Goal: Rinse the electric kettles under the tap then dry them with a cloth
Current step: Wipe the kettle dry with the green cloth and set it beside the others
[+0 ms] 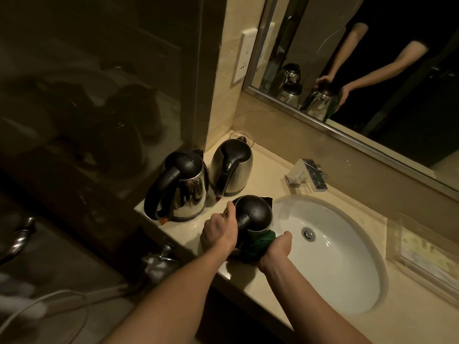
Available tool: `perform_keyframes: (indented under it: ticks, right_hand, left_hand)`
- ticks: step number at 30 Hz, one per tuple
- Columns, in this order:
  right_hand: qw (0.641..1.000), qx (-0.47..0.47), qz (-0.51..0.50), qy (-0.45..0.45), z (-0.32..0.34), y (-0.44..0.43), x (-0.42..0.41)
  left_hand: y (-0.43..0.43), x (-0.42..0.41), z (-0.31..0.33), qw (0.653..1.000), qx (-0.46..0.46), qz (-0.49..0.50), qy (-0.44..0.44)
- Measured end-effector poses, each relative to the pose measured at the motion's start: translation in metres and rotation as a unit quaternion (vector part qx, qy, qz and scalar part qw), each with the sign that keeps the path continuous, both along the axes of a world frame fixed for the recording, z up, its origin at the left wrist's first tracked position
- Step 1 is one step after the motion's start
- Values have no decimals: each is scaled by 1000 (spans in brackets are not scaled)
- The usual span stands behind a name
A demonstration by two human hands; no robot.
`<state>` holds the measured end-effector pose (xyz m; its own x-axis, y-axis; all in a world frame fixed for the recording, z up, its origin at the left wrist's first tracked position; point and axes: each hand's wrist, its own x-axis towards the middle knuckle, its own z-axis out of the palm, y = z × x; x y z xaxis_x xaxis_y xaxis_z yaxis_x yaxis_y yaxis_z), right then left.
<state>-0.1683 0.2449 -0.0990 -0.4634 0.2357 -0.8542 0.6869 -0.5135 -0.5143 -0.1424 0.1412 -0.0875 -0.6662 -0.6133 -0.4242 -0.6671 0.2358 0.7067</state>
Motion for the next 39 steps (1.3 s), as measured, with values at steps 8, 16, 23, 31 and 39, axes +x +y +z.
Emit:
perform_keyframes:
  ticks: [8,16,23,31,39]
  right_hand:
    - [997,51,45,43,10,1,-20]
    - [993,80,85,32,1,14,-23]
    - [992,54,116,15,10,17,-28]
    - [976,140,160,58,19,14,-43]
    - [964,174,193,47,8,18,-42]
  left_hand:
    - [-7,-1,2,999,17,-38,15]
    - [-16,-4,-2,998,29,-63,15]
    - [-31,-11,3,993,48,-104,20]
    - [-26,-11,1,999,1,-32,9]
    - [-11,-17,-8,993,-37,110,25]
